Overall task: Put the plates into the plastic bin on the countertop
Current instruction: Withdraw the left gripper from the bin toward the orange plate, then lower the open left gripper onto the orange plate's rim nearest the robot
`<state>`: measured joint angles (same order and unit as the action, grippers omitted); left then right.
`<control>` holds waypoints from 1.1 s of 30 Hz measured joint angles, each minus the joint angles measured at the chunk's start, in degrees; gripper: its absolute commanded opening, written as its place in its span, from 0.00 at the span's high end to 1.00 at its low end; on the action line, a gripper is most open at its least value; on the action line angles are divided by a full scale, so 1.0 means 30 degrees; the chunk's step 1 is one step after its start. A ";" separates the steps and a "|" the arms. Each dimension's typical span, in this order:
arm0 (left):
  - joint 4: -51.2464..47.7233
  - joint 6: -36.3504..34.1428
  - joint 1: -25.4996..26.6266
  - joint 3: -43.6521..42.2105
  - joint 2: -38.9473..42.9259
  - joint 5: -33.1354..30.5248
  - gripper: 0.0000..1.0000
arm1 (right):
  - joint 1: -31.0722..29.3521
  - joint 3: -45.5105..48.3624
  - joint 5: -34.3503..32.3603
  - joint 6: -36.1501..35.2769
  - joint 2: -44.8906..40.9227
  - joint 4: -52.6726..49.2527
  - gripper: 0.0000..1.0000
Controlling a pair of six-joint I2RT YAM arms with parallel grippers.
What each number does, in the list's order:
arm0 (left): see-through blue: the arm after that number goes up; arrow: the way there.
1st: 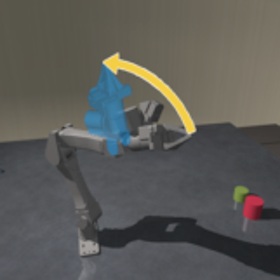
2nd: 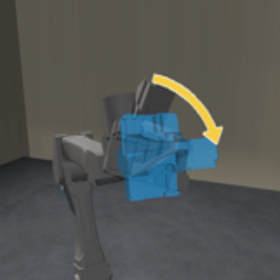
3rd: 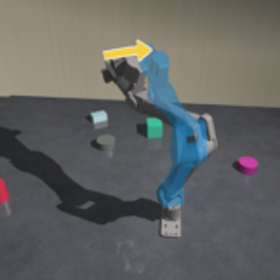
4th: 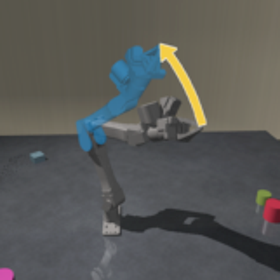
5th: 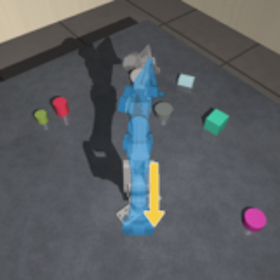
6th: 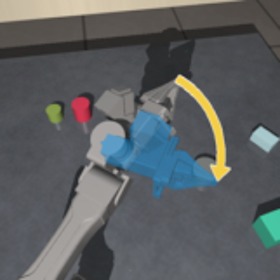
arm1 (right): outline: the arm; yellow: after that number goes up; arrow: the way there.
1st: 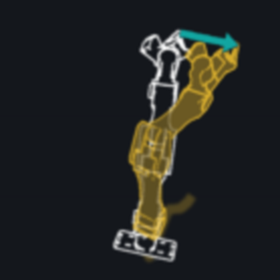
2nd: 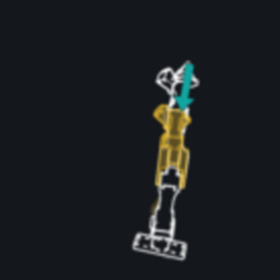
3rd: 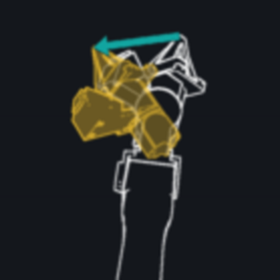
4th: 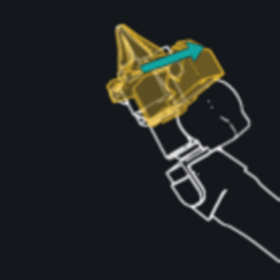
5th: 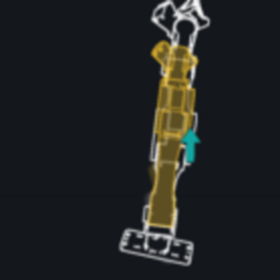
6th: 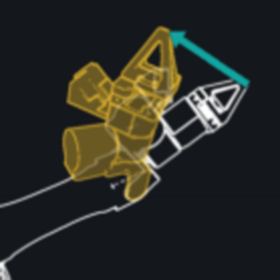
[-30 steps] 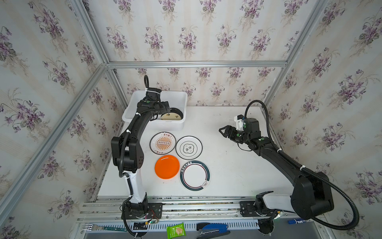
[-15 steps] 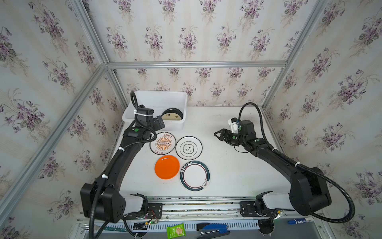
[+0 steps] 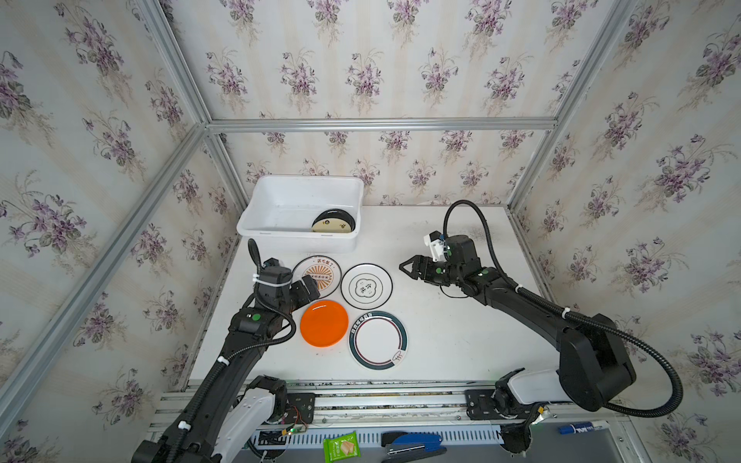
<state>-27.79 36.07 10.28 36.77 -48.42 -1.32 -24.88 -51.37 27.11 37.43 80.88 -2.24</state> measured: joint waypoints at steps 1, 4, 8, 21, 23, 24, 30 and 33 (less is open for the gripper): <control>-0.0036 0.0102 0.0000 -0.0328 0.0284 0.0182 0.00 | -0.0095 -0.0066 -0.0007 0.0000 0.0022 -0.0029 0.23; -0.0051 0.0211 -0.0015 -0.1056 0.0852 0.0459 0.00 | -0.0372 -0.0372 -0.0211 -0.0073 0.0095 0.0000 0.23; -0.0095 0.0189 -0.0197 -0.1836 0.0692 0.0517 0.00 | -0.0619 -0.0896 -0.0641 -0.0138 0.0328 0.0175 0.23; 0.0597 0.0714 -0.0495 -0.4204 -0.0087 0.2412 0.00 | -0.0954 -0.1545 -0.1056 0.0022 0.0692 0.0146 0.23; 0.0954 0.0940 -0.0627 -0.4473 -0.0138 0.2703 0.00 | -0.0969 -0.1734 -0.1086 0.0051 0.0780 0.0036 0.23; 0.1122 0.1064 -0.0729 -0.4612 -0.0219 0.2914 0.00 | -0.0969 -0.1800 -0.1093 0.0073 0.0823 0.0087 0.23; 0.2208 0.1800 -0.1741 -0.5960 -0.0313 0.4102 0.02 | -0.0969 -0.1989 -0.1056 0.0299 0.1158 0.0066 0.24; 0.3002 0.1836 -0.2776 -0.6470 -0.0095 0.4969 0.11 | -0.0969 -0.1989 -0.1020 0.0372 0.1253 0.0044 0.24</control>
<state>-18.79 41.58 1.96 17.37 -48.71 13.58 -27.79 -57.34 24.05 38.54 84.64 -2.11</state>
